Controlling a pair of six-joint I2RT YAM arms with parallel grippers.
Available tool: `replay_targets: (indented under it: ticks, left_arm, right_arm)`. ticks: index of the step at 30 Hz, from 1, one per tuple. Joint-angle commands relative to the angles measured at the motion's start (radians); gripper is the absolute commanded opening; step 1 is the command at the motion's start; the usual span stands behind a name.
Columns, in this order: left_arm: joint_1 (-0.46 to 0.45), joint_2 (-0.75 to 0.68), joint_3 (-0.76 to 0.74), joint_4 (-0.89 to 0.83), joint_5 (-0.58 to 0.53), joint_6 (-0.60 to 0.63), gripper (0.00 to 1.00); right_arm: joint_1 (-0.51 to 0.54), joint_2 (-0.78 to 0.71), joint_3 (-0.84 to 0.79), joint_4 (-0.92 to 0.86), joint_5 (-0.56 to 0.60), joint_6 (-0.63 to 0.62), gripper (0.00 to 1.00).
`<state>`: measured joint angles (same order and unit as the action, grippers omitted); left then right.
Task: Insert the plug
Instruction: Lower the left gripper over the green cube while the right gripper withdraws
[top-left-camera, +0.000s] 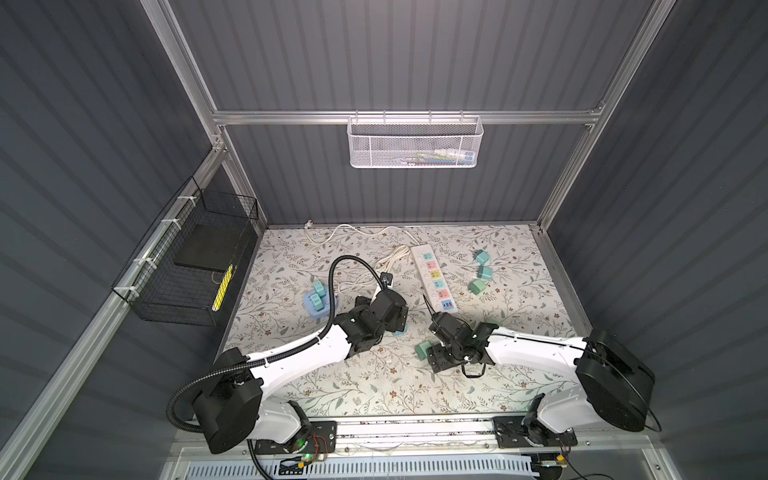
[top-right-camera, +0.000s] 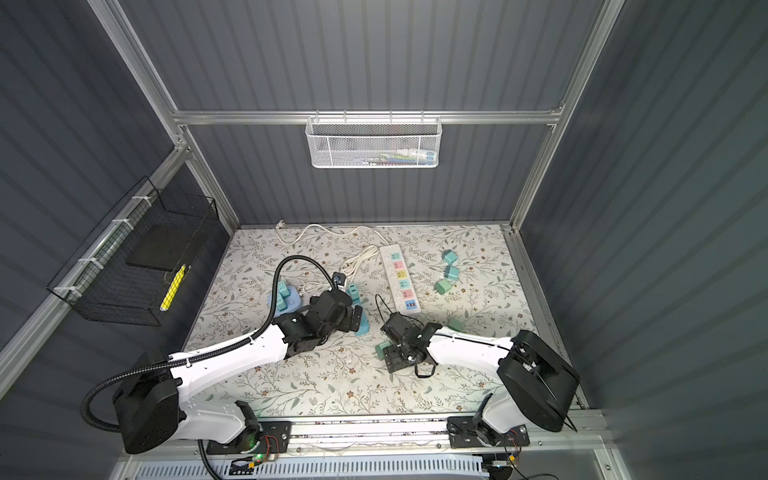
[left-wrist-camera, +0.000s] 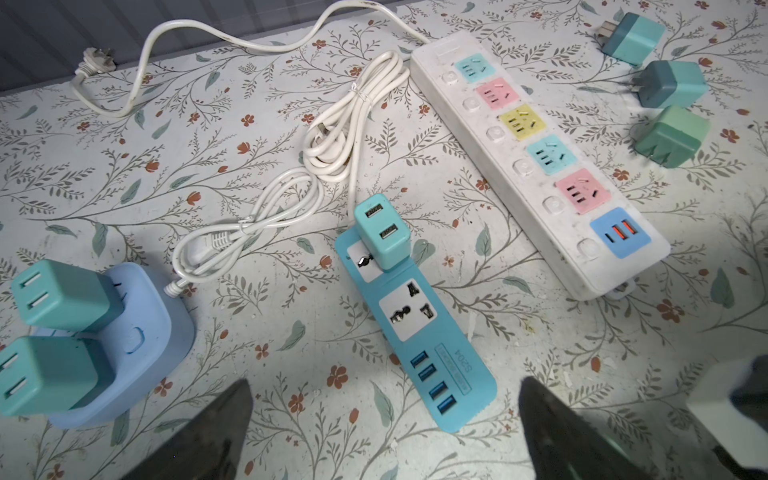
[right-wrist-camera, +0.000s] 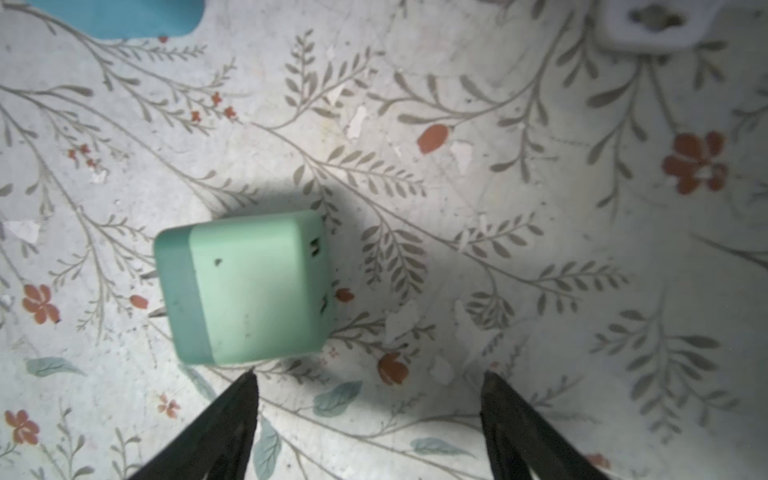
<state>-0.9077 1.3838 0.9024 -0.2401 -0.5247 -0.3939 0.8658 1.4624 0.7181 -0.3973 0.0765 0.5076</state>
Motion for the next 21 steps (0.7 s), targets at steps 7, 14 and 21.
replay_targets:
  ticks: [7, 14, 21]
  left_arm:
    - [0.01, 0.067, 0.09, -0.057, 0.109, 0.019, 0.98]
    - [-0.05, 0.229, 0.209, -0.208, 0.252, 0.076, 0.8]
    - [-0.124, 0.378, 0.312, -0.336, 0.351, 0.123, 0.77]
  right_arm:
    - [-0.059, -0.027, -0.005, 0.026, 0.048, -0.092, 0.84]
    - [-0.08, -0.29, -0.093, 0.036, 0.286, -0.002, 0.95]
    - [-0.274, -0.546, -0.219, 0.123, 0.234, 0.086, 0.99]
